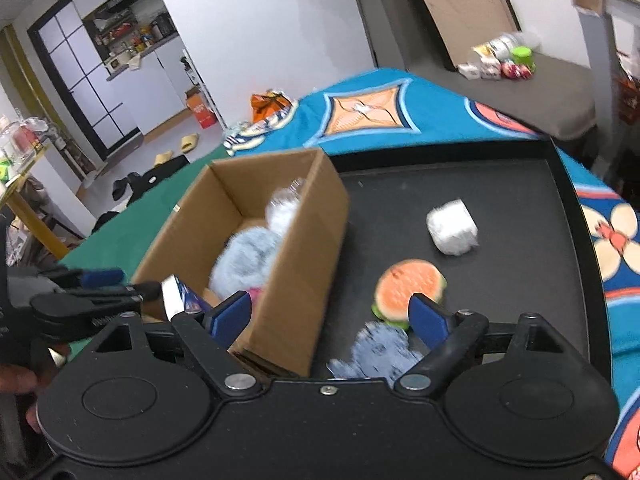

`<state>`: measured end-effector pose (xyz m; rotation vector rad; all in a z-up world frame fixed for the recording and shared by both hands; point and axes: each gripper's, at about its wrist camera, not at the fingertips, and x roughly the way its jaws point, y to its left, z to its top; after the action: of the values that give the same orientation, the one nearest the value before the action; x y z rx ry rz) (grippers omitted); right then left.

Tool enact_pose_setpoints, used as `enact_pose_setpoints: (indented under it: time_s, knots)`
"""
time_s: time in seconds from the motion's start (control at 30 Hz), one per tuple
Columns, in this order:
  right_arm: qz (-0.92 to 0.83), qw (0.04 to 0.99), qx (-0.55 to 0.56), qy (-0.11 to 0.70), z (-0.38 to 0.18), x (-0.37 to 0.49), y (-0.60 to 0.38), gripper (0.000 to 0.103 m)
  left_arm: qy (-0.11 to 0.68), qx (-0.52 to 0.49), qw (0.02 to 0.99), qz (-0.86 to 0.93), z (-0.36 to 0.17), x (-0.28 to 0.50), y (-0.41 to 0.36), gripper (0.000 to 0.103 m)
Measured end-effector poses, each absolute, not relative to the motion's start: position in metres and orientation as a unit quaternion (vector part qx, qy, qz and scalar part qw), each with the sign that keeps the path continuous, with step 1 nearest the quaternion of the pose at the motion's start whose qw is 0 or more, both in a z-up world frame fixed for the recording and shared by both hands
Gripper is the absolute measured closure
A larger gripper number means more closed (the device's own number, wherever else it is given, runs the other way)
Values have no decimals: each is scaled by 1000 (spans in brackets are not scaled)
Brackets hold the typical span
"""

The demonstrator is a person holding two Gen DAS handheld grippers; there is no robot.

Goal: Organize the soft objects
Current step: 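Reach the right gripper to the blue denim plush and grasp it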

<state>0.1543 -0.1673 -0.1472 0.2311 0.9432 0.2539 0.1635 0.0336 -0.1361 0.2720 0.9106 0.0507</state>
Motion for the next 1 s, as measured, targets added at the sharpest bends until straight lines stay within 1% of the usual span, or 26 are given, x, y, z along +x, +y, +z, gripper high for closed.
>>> enact_pose_setpoints:
  time_s: [0.07, 0.17, 0.43, 0.6, 0.83, 0.87, 0.93, 0.97, 1.0]
  knots:
    - [118, 873, 111, 460, -155, 150, -172, 18, 432, 142, 890, 24, -135, 162, 30, 39]
    - [113, 867, 114, 472, -168, 143, -178, 18, 426, 158, 891, 25, -135, 160, 24, 31]
    - [112, 861, 116, 482, -196, 134, -184, 27, 430, 178, 885, 26, -137, 162, 18, 26]
    - [108, 858, 128, 485, -210, 138, -189, 39, 436, 199, 877, 25, -142, 164, 10, 25]
    - [108, 865, 123, 474, -217, 140, -188, 42, 438, 213, 873, 30, -145, 166, 6, 25]
    - [108, 866, 121, 472, -217, 141, -188, 44, 439, 211, 873, 31, -145, 167, 6, 24]
    - [111, 868, 116, 470, -217, 141, -186, 55, 441, 209, 872, 32, -145, 168, 7, 23]
    - [112, 868, 112, 471, -217, 141, -186, 68, 441, 209, 872, 33, -145, 169, 7, 23]
    - [113, 868, 111, 471, -217, 141, -186, 69, 441, 209, 872, 34, -145, 168, 7, 23]
